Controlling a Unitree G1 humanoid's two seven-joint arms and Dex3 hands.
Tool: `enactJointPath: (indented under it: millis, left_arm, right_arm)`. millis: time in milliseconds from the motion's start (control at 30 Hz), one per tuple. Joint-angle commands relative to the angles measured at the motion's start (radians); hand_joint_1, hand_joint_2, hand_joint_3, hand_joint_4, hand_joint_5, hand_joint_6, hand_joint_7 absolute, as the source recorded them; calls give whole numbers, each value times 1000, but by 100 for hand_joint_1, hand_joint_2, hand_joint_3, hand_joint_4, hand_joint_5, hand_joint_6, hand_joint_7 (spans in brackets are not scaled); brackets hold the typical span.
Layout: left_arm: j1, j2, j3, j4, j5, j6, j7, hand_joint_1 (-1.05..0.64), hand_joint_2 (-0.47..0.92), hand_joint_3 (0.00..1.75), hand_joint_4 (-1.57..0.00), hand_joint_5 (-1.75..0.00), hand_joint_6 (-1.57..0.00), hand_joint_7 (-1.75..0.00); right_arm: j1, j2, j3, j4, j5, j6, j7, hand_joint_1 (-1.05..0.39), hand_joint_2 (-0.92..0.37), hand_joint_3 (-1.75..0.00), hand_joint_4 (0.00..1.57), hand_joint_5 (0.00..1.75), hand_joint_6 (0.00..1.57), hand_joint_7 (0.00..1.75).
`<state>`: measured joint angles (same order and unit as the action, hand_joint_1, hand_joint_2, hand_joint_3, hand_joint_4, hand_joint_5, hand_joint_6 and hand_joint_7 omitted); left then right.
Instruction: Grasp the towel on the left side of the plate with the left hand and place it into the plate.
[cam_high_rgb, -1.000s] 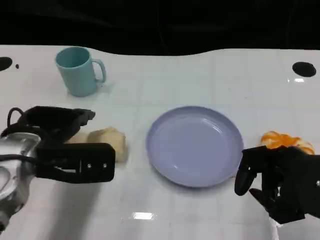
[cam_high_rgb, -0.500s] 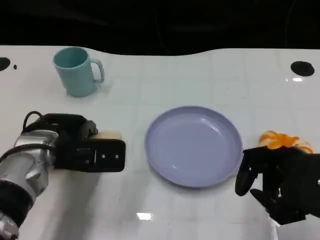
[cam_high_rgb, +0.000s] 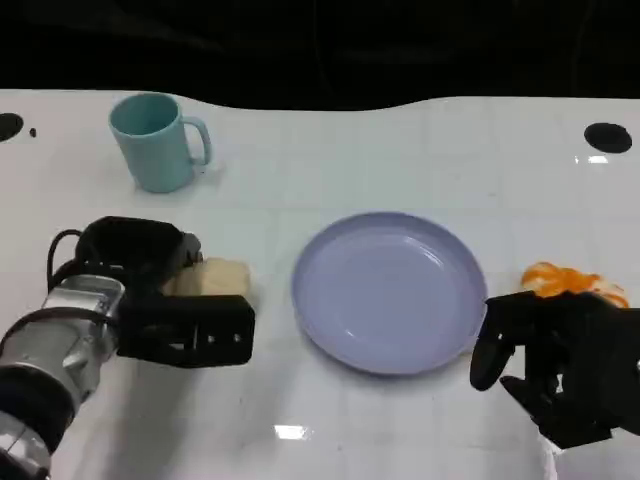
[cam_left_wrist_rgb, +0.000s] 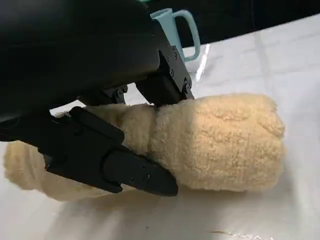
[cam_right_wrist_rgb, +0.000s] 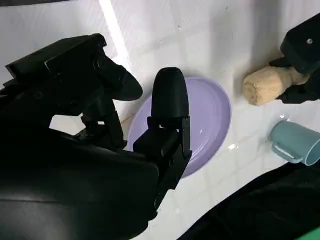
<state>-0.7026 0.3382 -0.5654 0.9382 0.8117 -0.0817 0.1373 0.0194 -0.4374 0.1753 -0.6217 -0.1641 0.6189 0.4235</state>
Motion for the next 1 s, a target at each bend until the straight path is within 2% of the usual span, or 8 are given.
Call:
enactJointPath:
  millis: [33, 167, 267, 467, 633, 767, 867, 1000]
  left_arm:
    - [24, 23, 25, -1, -16, -27, 83, -22, 91, 33, -92, -174, -62, -168]
    - [36, 15, 50, -10, -21, -29, 183, -22, 86, 38, -89, -175, -60, -168]
    - [40, 5, 76, -44, -40, -20, 219, -25, 91, 27, -88, -175, -77, -107]
    - [51, -6, 106, -180, -66, -15, 187, -25, 67, 71, -88, -175, -60, -173]
    - [63, -32, 109, -335, -79, 13, 114, -31, 62, 76, -88, -175, -59, -175]
    - [58, -78, 98, -405, -73, 49, 65, -29, 73, 39, -89, -175, -67, -145]
    - [44, -107, 82, -421, -55, 55, 58, -28, 63, 67, -91, -175, -58, -172]
    - [16, -161, 53, -423, -27, 84, 26, -27, 54, 83, -93, -175, -71, -140]
  right_arm:
    - [4, -7, -11, -12, 9, 10, 2, -1, -58, -105, 71, 172, 69, 140]
    - [3, -10, -12, -11, 7, 9, 2, -1, -58, -104, 71, 172, 69, 141]
    - [3, -11, -13, -12, 7, 11, 2, -1, -59, -104, 71, 172, 69, 140]
    - [3, -7, -21, -13, 18, 15, 3, 1, -59, -103, 71, 172, 69, 141]
    - [3, -15, -18, -8, 17, 9, 4, 0, -58, -105, 71, 172, 69, 141]
    - [5, -17, -14, -5, 13, -7, 2, 0, -58, -106, 72, 172, 69, 141]
    - [7, -12, -11, -6, 14, -10, -1, -1, -57, -107, 73, 172, 70, 141]
    - [1, -8, -5, -18, 9, 22, -4, -1, -58, -106, 72, 172, 70, 140]
